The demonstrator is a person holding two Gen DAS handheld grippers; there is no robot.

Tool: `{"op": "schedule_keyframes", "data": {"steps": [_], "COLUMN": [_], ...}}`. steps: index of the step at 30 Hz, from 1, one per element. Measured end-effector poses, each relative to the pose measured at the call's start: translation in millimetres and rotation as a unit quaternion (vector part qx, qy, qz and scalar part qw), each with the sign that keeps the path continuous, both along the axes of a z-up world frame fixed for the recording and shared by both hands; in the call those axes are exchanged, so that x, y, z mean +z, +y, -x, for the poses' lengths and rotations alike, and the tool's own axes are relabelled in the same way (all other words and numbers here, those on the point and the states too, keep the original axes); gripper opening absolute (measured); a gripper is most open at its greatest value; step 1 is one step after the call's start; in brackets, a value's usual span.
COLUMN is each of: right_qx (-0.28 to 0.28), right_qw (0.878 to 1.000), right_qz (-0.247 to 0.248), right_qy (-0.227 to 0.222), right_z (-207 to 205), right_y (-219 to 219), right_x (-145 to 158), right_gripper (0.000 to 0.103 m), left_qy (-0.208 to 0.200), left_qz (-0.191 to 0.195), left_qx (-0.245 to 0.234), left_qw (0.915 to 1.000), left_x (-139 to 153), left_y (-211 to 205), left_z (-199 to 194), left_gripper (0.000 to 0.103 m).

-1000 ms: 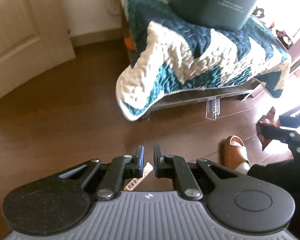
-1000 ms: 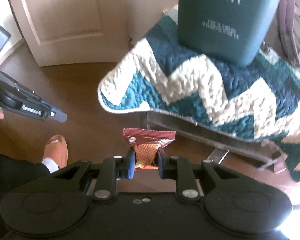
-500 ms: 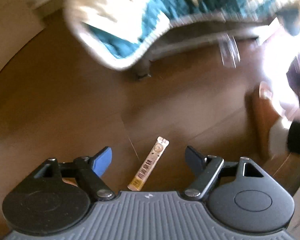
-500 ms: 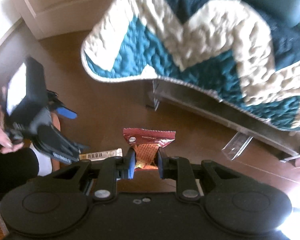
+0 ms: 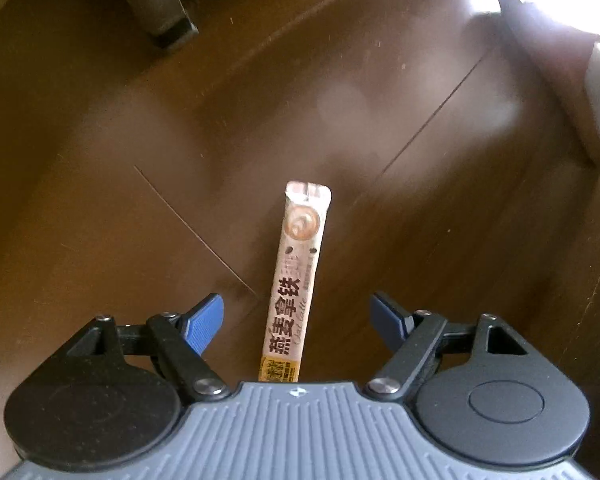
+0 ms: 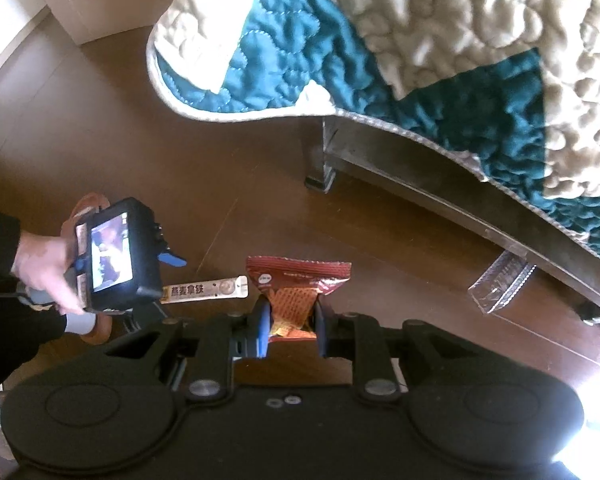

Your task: Collect trash

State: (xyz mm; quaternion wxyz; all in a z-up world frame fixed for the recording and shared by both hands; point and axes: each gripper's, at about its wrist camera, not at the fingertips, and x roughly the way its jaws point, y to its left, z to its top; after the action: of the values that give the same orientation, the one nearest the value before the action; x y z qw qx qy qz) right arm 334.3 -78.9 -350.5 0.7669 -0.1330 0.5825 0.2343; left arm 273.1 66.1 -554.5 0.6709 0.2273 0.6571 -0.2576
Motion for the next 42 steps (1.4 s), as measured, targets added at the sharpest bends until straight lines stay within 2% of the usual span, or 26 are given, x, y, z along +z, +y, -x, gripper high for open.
{"op": "schedule_keyframes", "data": {"steps": [3, 4, 6, 10, 12, 16, 17, 18, 20, 26, 30, 35, 42], "right_qx": [0.001, 0.001, 0.002, -0.005, -0.006, -0.005, -0.007, -0.007, -0.009, -0.009, -0.013, -0.030, -0.070], "right_qw": [1.000, 1.000, 1.000, 1.000, 1.000, 1.000, 1.000, 1.000, 1.000, 1.000, 1.000, 0.998, 0.994], "right_qz": [-0.007, -0.008, -0.005, -0.005, -0.005, -0.002, -0.001, 0.000, 0.001, 0.008, 0.009, 0.012, -0.014], "right_qy": [0.005, 0.006, 0.007, 0.010, 0.010, 0.009, 0.009, 0.008, 0.007, -0.008, -0.025, -0.047, -0.084], "right_z": [0.3, 0.5, 0.4, -2.1, -2.6, -2.7, -2.8, -2.9, -3.7, -4.3, -3.2, 2.0, 21.3], "right_y": [0.6, 0.8, 0.6, -1.1, -1.3, -0.3, 0.2, 0.5, 1.0, 1.7, 0.6, 0.0, -12.5], "right_x": [-1.1, -1.1, -2.7, -4.8, -4.7, -6.2, -6.4, -6.7, -7.3, -4.2, 1.2, 16.8, 82.1], "right_gripper": [0.021, 0.021, 0.021, 0.021, 0.021, 0.021, 0.021, 0.021, 0.021, 0.021, 0.021, 0.020, 0.020], "left_qy": [0.006, 0.004, 0.006, 0.002, 0.002, -0.008, -0.011, -0.014, -0.015, -0.012, -0.011, -0.024, -0.071], "left_qz": [0.007, 0.006, 0.005, 0.002, 0.001, 0.000, -0.004, -0.004, -0.002, 0.004, 0.024, 0.046, 0.076], "left_qx": [0.001, -0.001, -0.001, 0.005, 0.005, -0.002, -0.005, -0.006, -0.001, 0.012, 0.035, 0.047, 0.062], "left_qw": [1.0000, 1.0000, 1.0000, 1.0000, 1.0000, 1.0000, 0.9999, 0.9999, 0.9999, 0.9998, 0.9990, 0.9975, 0.9926], "left_x": [-11.2, -14.1, -20.6, -27.0, -29.8, -27.5, -26.6, -25.6, -23.2, -16.5, 10.7, 64.3, 168.4], "left_y": [2.1, 1.7, 1.9, 0.6, -0.8, -3.7, -4.8, -5.4, -7.0, -11.7, -10.8, -12.5, -17.9], "left_z": [0.0, 0.3, -0.6, -2.4, -1.3, 1.9, 2.5, 3.1, 2.6, -6.8, -11.2, -13.4, -14.1], "left_gripper": [0.078, 0.076, 0.063, 0.061, 0.050, 0.050, 0.044, 0.034, 0.022, 0.019, 0.019, 0.019, 0.019]}}
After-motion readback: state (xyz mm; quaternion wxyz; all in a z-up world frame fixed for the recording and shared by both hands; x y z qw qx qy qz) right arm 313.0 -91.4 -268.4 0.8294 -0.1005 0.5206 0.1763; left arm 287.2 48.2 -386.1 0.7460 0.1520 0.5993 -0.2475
